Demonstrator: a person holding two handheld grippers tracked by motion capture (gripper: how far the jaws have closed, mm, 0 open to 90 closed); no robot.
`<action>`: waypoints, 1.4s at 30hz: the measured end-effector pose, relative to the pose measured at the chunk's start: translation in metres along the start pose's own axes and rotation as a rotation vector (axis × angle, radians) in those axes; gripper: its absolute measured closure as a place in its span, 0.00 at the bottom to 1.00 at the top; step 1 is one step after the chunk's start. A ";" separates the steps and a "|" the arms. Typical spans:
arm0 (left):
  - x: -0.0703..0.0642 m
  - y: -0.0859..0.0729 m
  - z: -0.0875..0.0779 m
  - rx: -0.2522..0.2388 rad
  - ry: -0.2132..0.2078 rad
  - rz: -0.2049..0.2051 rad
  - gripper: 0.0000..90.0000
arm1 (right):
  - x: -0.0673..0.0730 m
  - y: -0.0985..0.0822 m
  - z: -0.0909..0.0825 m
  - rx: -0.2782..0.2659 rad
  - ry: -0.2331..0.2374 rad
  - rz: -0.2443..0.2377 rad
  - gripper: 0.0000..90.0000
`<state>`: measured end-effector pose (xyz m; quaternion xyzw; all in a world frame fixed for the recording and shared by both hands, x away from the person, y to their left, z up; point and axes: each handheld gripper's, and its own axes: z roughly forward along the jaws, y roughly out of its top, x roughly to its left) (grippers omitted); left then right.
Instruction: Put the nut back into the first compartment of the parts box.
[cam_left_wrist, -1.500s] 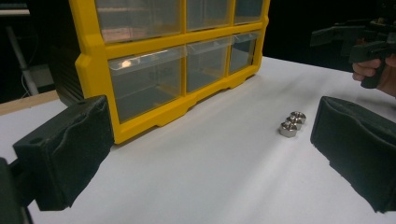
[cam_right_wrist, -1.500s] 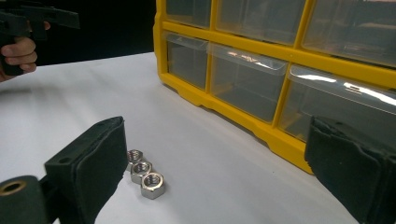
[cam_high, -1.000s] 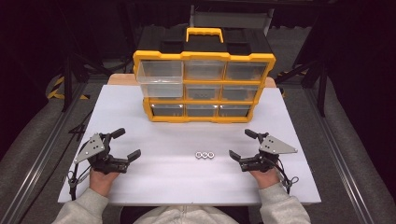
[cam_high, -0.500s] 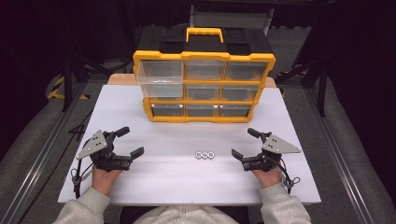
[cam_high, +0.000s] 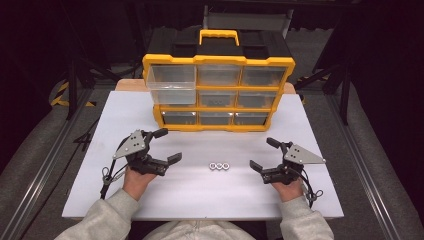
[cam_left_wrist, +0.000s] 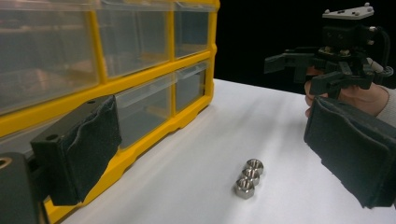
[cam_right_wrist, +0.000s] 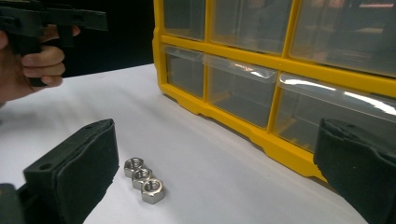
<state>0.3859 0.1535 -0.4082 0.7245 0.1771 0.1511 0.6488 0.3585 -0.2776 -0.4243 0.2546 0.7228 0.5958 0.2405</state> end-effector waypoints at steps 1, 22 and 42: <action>-0.001 0.001 0.005 0.004 -0.009 0.000 0.05 | 0.000 0.000 0.000 0.000 0.003 0.002 0.01; -0.011 0.049 0.054 0.295 -0.105 0.143 0.10 | 0.002 0.007 -0.005 0.060 0.027 -0.010 0.02; -0.016 0.084 0.111 0.909 -0.218 0.273 0.14 | -0.002 0.007 -0.007 0.107 0.046 0.020 0.03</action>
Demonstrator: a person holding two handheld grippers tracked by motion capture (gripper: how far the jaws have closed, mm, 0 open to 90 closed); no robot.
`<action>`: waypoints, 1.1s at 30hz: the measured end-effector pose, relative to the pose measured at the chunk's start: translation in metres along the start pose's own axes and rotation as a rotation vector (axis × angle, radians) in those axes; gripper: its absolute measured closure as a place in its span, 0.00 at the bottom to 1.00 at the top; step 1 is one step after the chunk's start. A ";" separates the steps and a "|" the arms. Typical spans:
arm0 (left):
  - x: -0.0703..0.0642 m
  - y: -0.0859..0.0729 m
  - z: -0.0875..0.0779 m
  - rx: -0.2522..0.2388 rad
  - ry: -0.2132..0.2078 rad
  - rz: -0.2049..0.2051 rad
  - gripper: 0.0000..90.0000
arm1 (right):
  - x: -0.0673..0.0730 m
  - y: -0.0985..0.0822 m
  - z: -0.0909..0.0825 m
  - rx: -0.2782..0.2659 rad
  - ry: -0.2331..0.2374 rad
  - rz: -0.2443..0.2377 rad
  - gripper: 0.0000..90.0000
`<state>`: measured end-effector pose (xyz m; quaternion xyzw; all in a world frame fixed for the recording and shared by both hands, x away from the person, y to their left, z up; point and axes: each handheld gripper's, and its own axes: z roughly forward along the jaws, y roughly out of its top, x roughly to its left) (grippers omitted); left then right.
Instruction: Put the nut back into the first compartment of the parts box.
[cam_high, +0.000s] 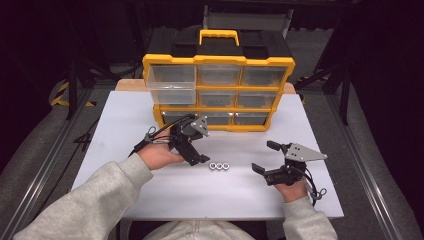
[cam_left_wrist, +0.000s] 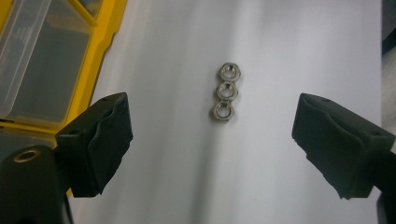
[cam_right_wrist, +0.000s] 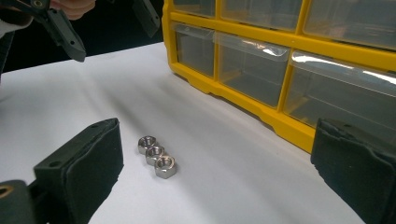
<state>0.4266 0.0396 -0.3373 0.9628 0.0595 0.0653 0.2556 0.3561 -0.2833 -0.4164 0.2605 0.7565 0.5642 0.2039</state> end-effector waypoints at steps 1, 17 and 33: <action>0.000 0.003 0.000 0.027 0.003 0.011 0.14 | 0.000 0.000 0.000 0.001 -0.001 0.001 0.03; -0.001 0.025 0.025 0.214 -0.028 0.011 0.18 | -0.001 -0.001 0.000 0.017 0.006 0.006 0.03; -0.003 0.019 0.071 0.271 -0.079 -0.016 0.27 | -0.001 -0.001 -0.001 0.020 -0.001 0.006 0.03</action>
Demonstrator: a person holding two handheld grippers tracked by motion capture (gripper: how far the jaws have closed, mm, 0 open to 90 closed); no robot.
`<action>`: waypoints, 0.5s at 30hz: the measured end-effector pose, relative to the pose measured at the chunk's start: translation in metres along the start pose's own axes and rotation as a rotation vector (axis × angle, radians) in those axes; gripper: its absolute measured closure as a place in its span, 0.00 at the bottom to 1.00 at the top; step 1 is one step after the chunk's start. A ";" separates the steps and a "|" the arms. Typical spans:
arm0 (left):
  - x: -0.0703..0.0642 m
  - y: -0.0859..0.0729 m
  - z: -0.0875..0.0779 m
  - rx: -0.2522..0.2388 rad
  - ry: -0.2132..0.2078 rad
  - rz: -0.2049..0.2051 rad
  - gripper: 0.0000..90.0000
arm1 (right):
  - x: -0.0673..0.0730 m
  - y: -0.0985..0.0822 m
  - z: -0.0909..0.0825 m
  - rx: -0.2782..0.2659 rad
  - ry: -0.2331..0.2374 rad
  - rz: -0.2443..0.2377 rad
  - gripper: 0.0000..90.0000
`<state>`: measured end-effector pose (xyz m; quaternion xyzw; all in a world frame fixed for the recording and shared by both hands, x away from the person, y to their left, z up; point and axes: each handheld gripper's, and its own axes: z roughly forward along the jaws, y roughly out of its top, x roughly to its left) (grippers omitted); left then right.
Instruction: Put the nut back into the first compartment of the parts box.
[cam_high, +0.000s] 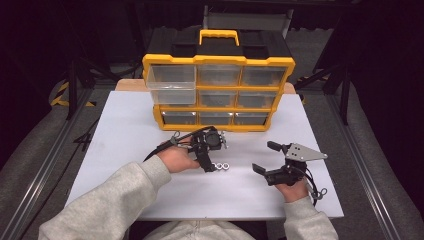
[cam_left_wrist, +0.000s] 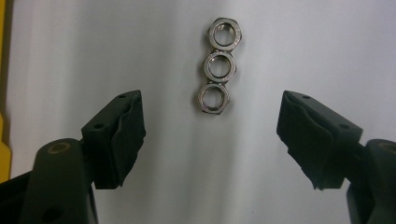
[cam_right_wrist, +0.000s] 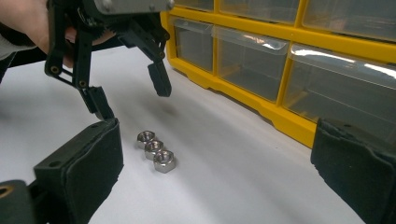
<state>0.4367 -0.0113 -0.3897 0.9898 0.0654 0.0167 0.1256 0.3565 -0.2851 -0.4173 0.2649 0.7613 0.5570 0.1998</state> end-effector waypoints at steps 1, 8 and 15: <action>0.000 0.000 0.003 0.003 -0.004 -0.003 0.28 | 0.000 0.000 0.000 0.000 0.000 -0.001 0.03; -0.002 0.002 0.015 0.010 -0.021 0.007 0.40 | 0.000 0.000 0.000 -0.001 0.000 0.000 0.03; -0.004 0.002 0.026 0.036 -0.030 0.016 0.51 | 0.000 -0.001 0.000 0.005 0.003 0.000 0.03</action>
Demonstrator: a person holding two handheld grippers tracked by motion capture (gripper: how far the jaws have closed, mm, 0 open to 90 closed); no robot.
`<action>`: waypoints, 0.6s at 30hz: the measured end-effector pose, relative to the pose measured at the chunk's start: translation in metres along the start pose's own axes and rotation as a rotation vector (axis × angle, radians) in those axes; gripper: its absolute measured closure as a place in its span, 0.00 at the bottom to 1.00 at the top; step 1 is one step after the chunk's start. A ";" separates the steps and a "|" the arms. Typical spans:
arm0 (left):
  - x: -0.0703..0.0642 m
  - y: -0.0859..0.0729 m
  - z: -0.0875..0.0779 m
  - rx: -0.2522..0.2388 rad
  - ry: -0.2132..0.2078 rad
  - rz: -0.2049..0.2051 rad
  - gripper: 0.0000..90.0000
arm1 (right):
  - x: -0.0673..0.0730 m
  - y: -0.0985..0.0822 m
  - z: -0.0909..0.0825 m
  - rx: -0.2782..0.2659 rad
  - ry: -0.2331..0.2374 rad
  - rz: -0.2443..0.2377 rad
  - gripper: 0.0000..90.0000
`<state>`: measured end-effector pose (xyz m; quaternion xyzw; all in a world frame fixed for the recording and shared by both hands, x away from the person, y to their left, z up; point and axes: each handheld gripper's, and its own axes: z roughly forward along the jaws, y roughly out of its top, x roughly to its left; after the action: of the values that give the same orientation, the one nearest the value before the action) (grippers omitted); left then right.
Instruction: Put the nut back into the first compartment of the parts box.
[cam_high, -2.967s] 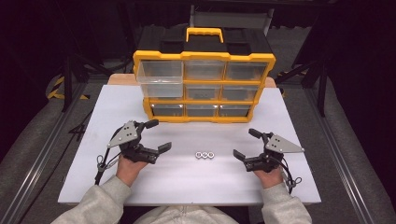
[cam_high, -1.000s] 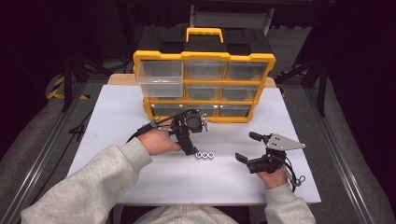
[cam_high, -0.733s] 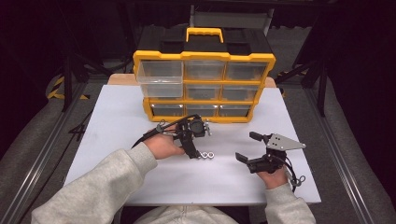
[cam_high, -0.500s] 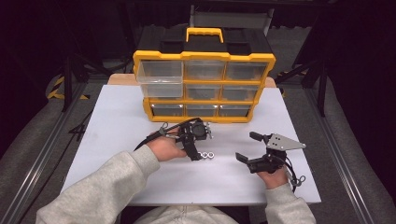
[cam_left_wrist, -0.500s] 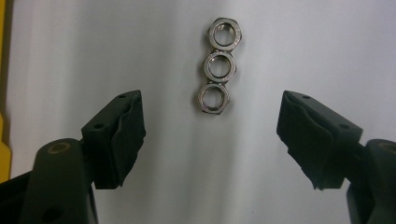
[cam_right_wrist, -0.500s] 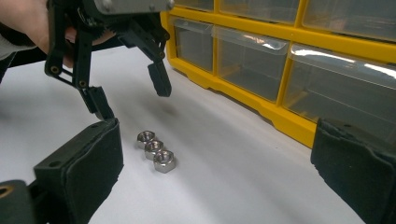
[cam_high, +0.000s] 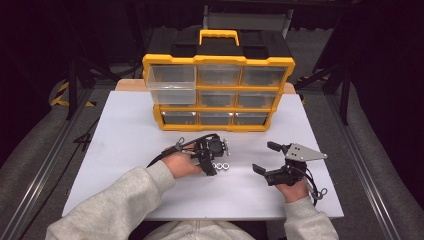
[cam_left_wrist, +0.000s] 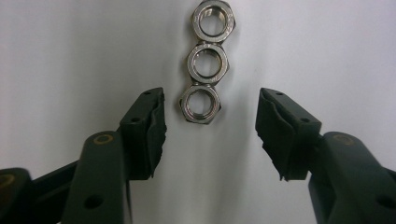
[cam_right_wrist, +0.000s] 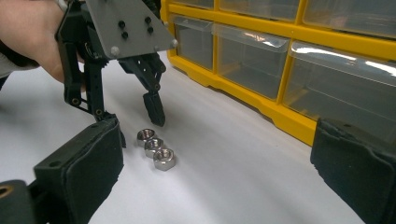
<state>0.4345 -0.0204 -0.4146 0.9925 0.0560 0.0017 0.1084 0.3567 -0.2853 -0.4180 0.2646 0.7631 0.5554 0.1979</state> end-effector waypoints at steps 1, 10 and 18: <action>0.000 0.000 0.000 0.004 0.003 0.000 0.51 | 0.000 0.000 0.000 0.000 0.001 0.002 0.03; -0.001 0.002 0.007 0.029 0.022 -0.029 0.71 | -0.001 0.000 0.001 0.005 0.003 0.009 0.03; -0.006 0.003 -0.001 0.027 0.014 -0.014 0.77 | -0.001 -0.001 0.001 0.012 0.003 0.011 0.03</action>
<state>0.4288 -0.0232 -0.4127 0.9934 0.0638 0.0074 0.0946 0.3579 -0.2853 -0.4192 0.2690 0.7652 0.5523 0.1923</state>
